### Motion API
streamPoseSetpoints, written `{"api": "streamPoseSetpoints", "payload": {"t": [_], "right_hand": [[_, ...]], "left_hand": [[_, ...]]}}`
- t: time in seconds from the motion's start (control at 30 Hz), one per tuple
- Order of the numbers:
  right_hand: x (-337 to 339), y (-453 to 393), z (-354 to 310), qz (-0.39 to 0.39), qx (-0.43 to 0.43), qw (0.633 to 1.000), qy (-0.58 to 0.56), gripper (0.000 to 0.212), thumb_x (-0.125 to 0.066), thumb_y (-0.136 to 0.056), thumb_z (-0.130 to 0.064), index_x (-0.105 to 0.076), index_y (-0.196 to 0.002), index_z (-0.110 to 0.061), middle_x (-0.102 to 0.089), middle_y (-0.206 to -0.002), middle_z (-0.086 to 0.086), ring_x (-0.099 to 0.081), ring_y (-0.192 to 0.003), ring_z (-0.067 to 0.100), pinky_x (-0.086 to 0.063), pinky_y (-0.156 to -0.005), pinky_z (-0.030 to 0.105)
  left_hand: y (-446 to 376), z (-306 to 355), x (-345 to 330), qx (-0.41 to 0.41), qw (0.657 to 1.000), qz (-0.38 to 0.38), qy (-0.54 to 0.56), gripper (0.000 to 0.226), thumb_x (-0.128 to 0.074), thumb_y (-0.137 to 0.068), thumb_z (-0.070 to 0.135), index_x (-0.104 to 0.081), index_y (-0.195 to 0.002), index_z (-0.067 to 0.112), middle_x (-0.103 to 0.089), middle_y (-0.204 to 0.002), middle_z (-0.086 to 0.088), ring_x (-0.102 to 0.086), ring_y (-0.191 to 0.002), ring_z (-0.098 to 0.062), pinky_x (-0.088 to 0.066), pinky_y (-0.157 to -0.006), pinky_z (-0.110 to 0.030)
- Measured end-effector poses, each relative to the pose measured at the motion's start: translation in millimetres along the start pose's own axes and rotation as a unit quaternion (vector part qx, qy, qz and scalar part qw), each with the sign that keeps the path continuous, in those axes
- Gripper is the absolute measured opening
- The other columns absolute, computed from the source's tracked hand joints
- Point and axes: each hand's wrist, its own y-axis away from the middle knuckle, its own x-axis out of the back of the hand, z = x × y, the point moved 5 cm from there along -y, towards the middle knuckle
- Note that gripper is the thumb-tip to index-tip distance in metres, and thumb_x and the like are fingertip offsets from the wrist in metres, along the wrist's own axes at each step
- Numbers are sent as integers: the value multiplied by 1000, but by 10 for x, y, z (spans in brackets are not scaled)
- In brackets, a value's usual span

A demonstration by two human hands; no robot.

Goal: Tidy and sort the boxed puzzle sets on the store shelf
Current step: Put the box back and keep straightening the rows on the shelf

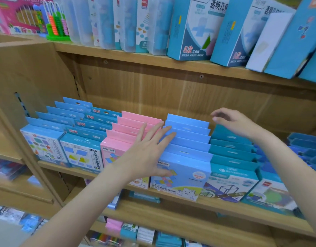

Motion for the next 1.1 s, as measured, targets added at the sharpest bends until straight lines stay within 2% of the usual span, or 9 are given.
{"api": "streamPoseSetpoints", "payload": {"t": [0.17,0.3,0.37,0.53,0.6,0.67,0.73,0.87,1.1], "right_hand": [[170,694,-52,-23,-4,997,74,38,-63,-80,-35,-53,-115,-23,-53,-119,-7,-48,-111,9,-34,-90,21],[-119,1013,-33,-135,-22,967,213,93,-72,-68,-52,-20,-142,-29,-17,-150,-5,-15,-138,14,-17,-111,30],[-260,1047,15,-149,-45,950,270,104,-72,-67,-54,-7,-145,-31,-4,-153,-4,-4,-140,19,-13,-114,38],[-395,989,6,-104,-35,928,357,101,-67,-64,-65,-14,-142,-30,-23,-143,2,-18,-127,26,-22,-106,41],[-421,977,6,-110,-42,926,358,100,-66,-63,-67,-17,-140,-28,-26,-140,2,-23,-123,26,-25,-104,41],[-430,965,-14,-119,-50,928,350,99,-68,-63,-65,-18,-140,-27,-26,-139,1,-27,-122,26,-29,-101,42],[-432,953,-27,-123,-44,928,350,97,-69,-63,-63,-20,-138,-25,-28,-136,0,-30,-117,25,-35,-94,39],[-408,948,-15,-133,-15,931,341,92,-70,-61,-62,-25,-133,-24,-33,-124,-4,-28,-98,15,-38,-84,32],[-406,998,-19,-156,-3,934,323,87,-71,-63,-57,-28,-131,-25,-33,-124,-4,-28,-100,14,-39,-84,31]], "left_hand": [[-141,310,25,-58,998,0,-10,102,-55,-74,66,1,-147,20,6,-155,0,19,-139,-19,18,-109,-46],[-311,518,-29,-84,995,-23,-46,104,-50,-73,70,9,-145,25,11,-154,-3,19,-139,-28,15,-109,-52],[-379,591,-83,-90,994,-29,-51,104,-49,-73,71,12,-145,26,12,-154,-5,17,-139,-31,11,-110,-53],[-362,622,-180,-94,993,-8,-70,97,-56,-75,62,2,-145,29,2,-154,-5,-1,-140,-29,2,-113,-46],[-352,618,-185,-106,992,14,-67,97,-67,-68,59,-15,-144,27,-14,-152,-9,-17,-137,-32,-7,-112,-48],[-341,612,-174,-109,991,34,-73,100,-81,-48,57,-42,-133,21,-42,-139,-13,-43,-122,-36,-27,-104,-51],[-341,590,-196,-110,989,72,-64,98,-85,-37,55,-53,-122,19,-54,-127,-13,-54,-109,-37,-37,-96,-51],[-322,589,-211,-113,986,106,-61,94,-84,-39,54,-49,-119,19,-55,-125,-12,-54,-107,-35,-38,-95,-49],[-332,575,-233,-89,986,129,-64,96,-85,-35,53,-42,-115,21,-57,-121,-10,-56,-103,-33,-33,-97,-51]]}}
